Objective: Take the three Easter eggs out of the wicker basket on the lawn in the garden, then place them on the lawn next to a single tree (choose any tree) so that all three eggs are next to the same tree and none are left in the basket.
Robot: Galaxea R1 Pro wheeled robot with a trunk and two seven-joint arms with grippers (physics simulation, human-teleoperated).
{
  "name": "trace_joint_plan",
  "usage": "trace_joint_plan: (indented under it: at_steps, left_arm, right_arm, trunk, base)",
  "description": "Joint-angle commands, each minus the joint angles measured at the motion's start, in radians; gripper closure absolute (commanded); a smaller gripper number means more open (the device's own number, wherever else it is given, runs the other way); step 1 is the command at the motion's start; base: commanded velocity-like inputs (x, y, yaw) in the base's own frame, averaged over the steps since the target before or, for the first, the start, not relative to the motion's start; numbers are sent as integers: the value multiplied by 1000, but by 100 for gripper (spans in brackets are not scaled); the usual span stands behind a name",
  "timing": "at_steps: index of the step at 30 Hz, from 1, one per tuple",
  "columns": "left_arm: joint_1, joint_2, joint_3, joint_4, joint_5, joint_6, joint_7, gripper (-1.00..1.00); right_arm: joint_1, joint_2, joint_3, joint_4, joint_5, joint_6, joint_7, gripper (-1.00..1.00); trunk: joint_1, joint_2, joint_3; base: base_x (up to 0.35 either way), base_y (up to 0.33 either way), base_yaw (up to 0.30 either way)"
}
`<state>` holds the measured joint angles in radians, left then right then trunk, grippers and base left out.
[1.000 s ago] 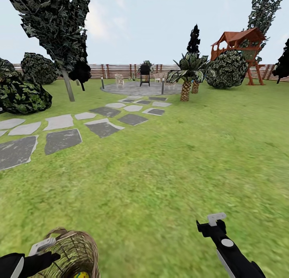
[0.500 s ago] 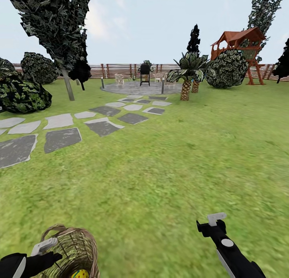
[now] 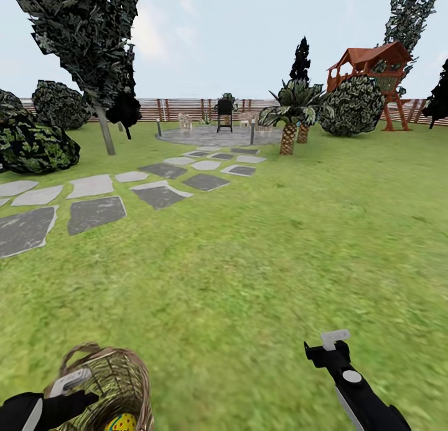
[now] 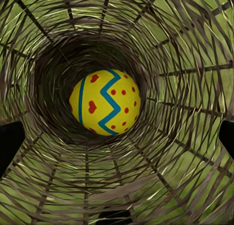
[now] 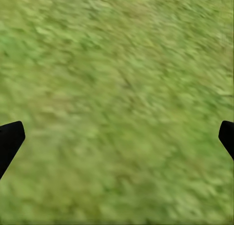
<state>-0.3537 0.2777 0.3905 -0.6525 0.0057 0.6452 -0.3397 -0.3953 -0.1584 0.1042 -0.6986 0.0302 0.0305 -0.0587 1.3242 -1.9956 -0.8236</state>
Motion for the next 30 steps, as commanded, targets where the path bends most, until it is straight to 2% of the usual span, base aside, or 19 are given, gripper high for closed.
trace_joint_plan:
  at_steps: [1, 4, 10, 15, 18, 21, 30]
  left_arm:
    - [-1, -1, 4, -1, 0, 7, -4, -100]
    - [-1, -1, 4, -1, 0, 7, -4, -100]
    - [-1, -3, 4, -2, 4, 5, -5, -100]
    - [2, 26, 2, 1, 17, -23, -25, -100]
    - [2, 8, 10, 3, 23, -40, -23, -100]
    - [2, -7, 11, 2, 23, -56, -22, -100]
    - [2, -13, 12, 4, 25, -77, -21, -100]
  right_arm:
    - [0, -1, 6, -1, 3, 3, -7, -100]
    - [0, -1, 5, -1, 3, 5, -7, -100]
    - [0, -3, 1, 0, 3, 8, -6, -100]
    - [0, -31, 7, 28, -3, -8, -18, -100]
    - [0, -16, 1, 45, -5, 9, -16, -100]
    - [0, -13, 3, 62, -6, 25, -16, -100]
    - [0, -13, 5, 113, 1, 48, -6, -100]
  trunk:
    - [4, -8, -4]
    - [15, -29, -14]
    - [15, -29, -14]
    - [15, -29, -14]
    - [15, -29, -14]
    - [15, -29, -14]
    - [15, -29, -14]
  base:
    - [0, 0, 0]
    - [0, 0, 0]
    - [0, 0, 0]
    - [0, 0, 0]
    - [0, 0, 0]
    - [0, 0, 0]
    - [0, 0, 0]
